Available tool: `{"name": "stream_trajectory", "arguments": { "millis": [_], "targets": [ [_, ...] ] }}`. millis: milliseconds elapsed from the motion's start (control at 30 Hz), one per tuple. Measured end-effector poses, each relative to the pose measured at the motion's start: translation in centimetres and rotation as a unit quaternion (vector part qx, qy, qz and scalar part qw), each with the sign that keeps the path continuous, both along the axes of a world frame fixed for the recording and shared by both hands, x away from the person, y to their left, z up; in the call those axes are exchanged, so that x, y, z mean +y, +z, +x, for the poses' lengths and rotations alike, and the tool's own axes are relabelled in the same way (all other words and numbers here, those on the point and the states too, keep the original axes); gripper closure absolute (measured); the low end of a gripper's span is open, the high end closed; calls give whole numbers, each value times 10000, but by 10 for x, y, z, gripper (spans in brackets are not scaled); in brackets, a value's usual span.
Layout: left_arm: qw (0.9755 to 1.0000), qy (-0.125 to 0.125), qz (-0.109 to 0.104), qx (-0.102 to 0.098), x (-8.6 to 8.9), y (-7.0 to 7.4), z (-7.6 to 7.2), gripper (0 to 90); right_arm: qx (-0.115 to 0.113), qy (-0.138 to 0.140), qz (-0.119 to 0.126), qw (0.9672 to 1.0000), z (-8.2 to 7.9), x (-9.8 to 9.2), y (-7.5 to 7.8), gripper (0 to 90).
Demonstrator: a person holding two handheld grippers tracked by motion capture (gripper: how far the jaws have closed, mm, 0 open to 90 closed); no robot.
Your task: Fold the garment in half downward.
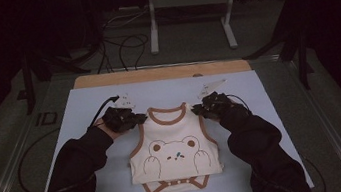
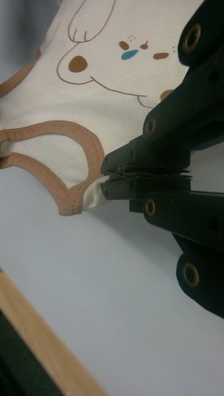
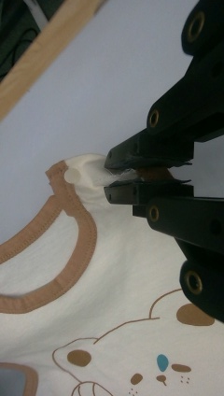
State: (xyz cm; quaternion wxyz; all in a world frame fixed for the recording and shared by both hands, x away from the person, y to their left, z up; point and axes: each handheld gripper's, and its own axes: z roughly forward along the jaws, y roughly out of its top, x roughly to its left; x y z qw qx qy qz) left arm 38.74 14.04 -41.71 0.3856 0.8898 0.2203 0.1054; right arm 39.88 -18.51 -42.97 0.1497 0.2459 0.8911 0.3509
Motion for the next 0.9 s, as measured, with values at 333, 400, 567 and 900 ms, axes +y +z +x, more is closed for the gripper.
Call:
{"name": "stream_trajectory", "arguments": {
  "millis": [333, 400, 567, 900],
  "targets": [
    [9997, 25, 27, -258, 3, 29, 5, 876, -275, 18, 38, 9996, 6, 2, 26, 828],
    [9995, 33, 8, -319, 3, 35, 6, 877, -340, 17, 22, 9994, 9, 2, 32, 828],
    [9991, 55, -43, -411, 3, 47, 8, 876, -482, -26, 69, 9988, 13, 3, 47, 828],
    [9979, 151, -59, -624, 6, 64, 13, 876, -752, -81, 154, 9970, 21, 6, 65, 828]
  ]
}}
